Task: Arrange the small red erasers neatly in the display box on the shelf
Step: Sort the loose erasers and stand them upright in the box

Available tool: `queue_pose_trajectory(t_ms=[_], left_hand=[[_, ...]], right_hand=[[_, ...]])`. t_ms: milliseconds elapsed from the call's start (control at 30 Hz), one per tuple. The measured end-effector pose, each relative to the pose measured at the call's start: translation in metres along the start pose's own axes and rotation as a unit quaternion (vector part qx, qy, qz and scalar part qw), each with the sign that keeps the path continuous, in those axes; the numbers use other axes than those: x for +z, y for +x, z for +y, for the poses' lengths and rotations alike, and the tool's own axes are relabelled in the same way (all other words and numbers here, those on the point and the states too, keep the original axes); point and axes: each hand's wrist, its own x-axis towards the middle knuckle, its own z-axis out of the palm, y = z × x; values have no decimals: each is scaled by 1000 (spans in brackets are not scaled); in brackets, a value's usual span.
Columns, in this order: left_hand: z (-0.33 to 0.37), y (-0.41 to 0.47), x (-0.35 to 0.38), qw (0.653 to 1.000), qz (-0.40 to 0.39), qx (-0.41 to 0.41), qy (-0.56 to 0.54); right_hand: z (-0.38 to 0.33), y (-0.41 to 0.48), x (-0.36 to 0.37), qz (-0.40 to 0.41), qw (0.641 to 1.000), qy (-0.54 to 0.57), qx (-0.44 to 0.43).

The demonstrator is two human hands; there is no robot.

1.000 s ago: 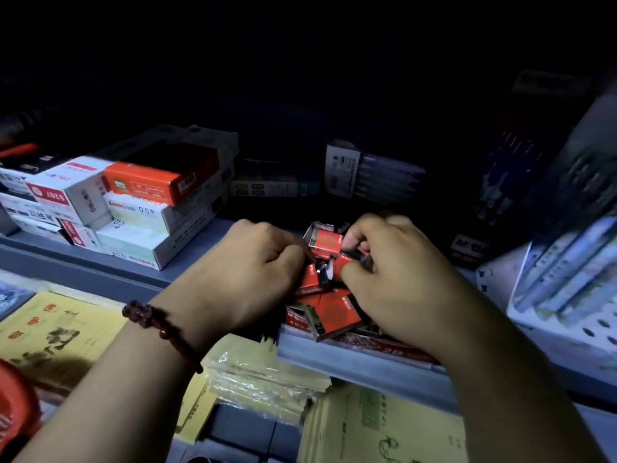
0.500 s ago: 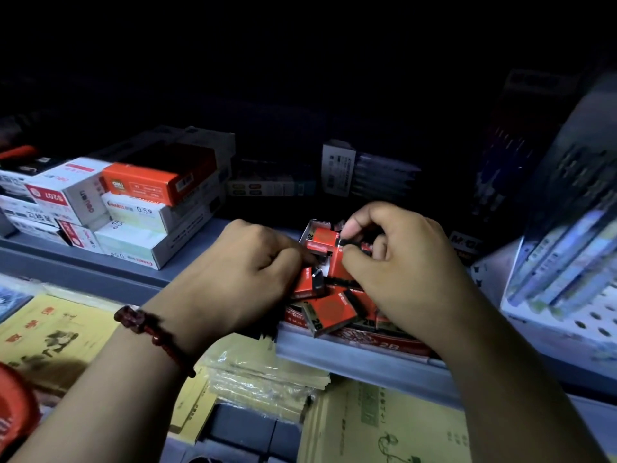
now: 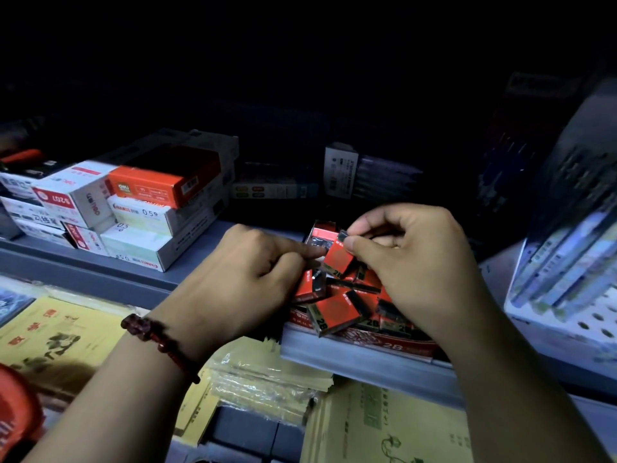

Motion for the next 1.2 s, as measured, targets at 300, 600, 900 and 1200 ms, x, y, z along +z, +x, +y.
queue_pose_trajectory(t_ms=[300,600,900,1200], left_hand=[[-2,-2,3,999,14,-18,-38],[-6,-3,4,998,22,-26,-57],[-8,-3,6,997,29,-21,-66],[-12,-1,8,996,23,-20,-80]], right_hand=[[2,-2,0,-51,995,-87,-18],[3,-1,-2,-63,995,-75,-26],[3,1,-3,-86,995,-56,-14],[2,0,-1,-84,992,-87,-27]])
